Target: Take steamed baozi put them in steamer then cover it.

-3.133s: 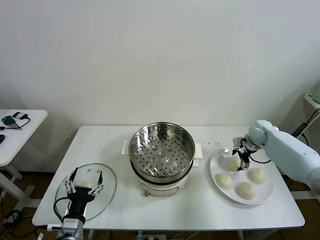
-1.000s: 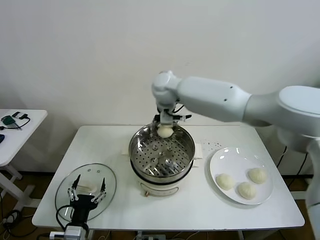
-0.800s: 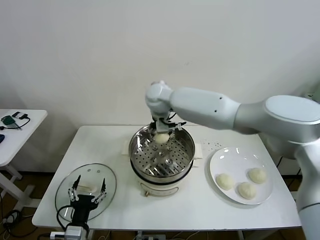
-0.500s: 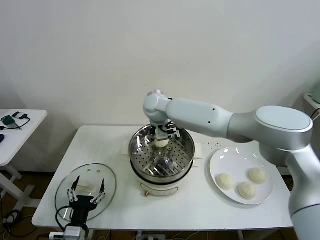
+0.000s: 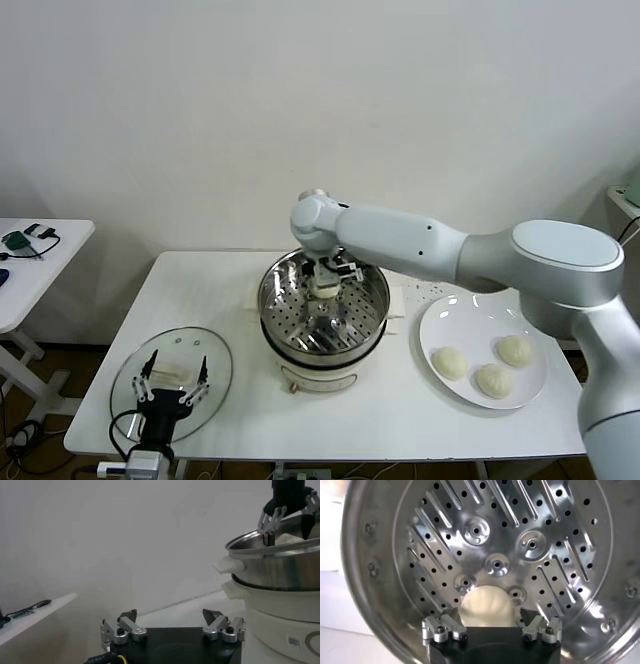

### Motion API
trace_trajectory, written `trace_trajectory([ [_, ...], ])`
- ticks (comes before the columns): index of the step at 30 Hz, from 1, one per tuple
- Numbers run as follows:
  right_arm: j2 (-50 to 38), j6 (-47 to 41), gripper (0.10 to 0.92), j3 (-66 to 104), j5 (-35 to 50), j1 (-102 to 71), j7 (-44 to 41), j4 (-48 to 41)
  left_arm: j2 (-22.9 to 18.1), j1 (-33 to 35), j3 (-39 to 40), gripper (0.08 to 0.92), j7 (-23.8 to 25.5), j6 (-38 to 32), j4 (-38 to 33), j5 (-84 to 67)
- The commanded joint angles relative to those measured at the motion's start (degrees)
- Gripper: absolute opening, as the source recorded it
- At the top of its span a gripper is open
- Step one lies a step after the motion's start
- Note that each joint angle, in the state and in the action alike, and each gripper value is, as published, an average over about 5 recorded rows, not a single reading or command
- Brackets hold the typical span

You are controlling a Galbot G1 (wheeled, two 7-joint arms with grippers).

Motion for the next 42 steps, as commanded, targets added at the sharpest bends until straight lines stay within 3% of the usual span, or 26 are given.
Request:
trace_trajectory([
  [1,-6.29,-1.09,0.823,-2.08,6.88,7.41,1.18,5.30,0.64,-1.07,-1.01,0.823,-0.35,0.54,-0.25,-0.18],
  [7,-18.14,-9.69,0.823,-9.42,23.05,16.98,2.92,11.40,1.64,-1.12,-1.81,0.823,-0.55,0.79,-0.61,-0.74],
  [12,-27.26,-29.00,0.823,-22.58,47.10,24.23,9.63,16.70,1.79,-0.66,-1.53,0.823,-0.43,0.53,-0.71,-0.91],
  [17,-38.24,-45.88,0.823,-20.90,55.35,19.81,11.10,19.37,2.25,-0.36,-1.24,0.823,-0.50,0.95,-1.70,-0.92],
  [21,-44.73,-52.38,0.823,-14.68,56.36,11.78,8.68,19.47,2.70,0.29,-1.33,0.823,-0.58,1.26,-2.86,-1.03],
  [26,-48.46,-53.78,0.823,-9.72,53.17,2.38,3.85,18.06,2.77,0.91,-1.39,0.823,-0.54,1.19,-3.27,-1.13],
  [42,-43.62,-51.69,0.823,0.86,38.65,-18.05,0.14,9.88,2.35,2.15,-1.14,0.823,-0.82,1.17,-2.63,-0.85],
])
